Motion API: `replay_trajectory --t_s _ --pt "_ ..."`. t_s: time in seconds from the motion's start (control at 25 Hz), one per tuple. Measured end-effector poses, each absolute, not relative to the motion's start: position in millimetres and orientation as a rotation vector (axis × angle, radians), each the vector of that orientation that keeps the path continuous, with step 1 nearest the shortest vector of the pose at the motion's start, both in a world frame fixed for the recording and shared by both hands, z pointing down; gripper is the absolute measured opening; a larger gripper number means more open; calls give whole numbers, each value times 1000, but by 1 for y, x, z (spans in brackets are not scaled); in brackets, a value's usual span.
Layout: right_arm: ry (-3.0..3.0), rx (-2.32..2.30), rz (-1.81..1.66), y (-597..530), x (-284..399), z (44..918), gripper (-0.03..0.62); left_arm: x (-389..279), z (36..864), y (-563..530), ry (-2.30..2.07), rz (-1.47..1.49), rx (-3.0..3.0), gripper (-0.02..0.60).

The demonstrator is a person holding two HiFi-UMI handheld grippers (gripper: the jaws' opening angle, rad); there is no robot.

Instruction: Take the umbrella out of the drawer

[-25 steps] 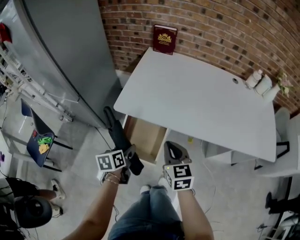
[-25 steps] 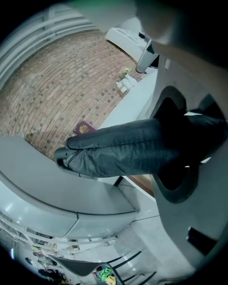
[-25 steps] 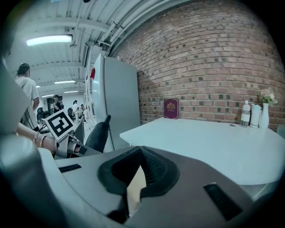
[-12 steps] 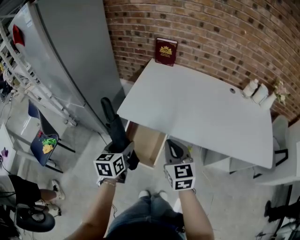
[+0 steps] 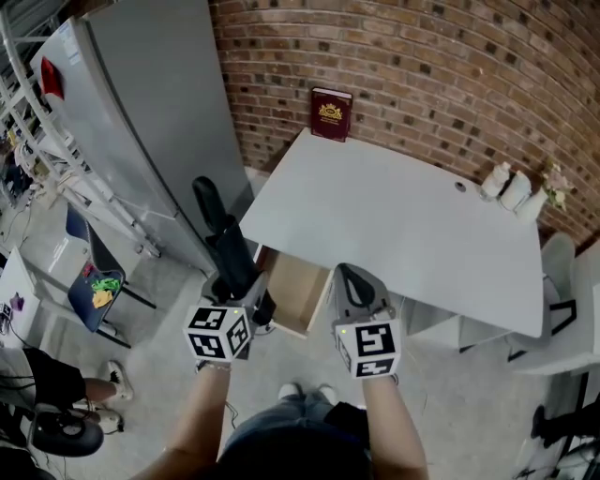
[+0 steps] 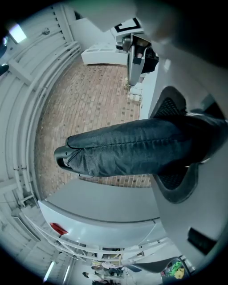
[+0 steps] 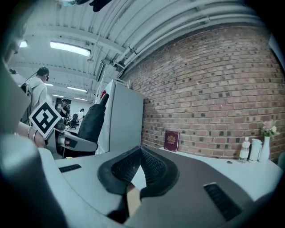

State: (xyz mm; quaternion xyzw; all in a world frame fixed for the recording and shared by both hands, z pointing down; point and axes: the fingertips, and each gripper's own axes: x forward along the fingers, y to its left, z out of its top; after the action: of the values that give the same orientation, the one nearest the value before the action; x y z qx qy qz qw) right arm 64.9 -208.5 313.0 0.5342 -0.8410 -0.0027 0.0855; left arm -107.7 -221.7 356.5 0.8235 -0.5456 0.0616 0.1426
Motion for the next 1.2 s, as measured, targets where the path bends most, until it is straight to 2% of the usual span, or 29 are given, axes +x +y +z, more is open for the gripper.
replay_trajectory --t_s 0.52,1.2 --pt "-2561 1685 -152 -194 79 251 -7 -98 276 -210 -1700 98 2536 268" --pt "-2559 1695 -300 -189 81 192 -7 -101 228 -203 -1794 81 2611 268"
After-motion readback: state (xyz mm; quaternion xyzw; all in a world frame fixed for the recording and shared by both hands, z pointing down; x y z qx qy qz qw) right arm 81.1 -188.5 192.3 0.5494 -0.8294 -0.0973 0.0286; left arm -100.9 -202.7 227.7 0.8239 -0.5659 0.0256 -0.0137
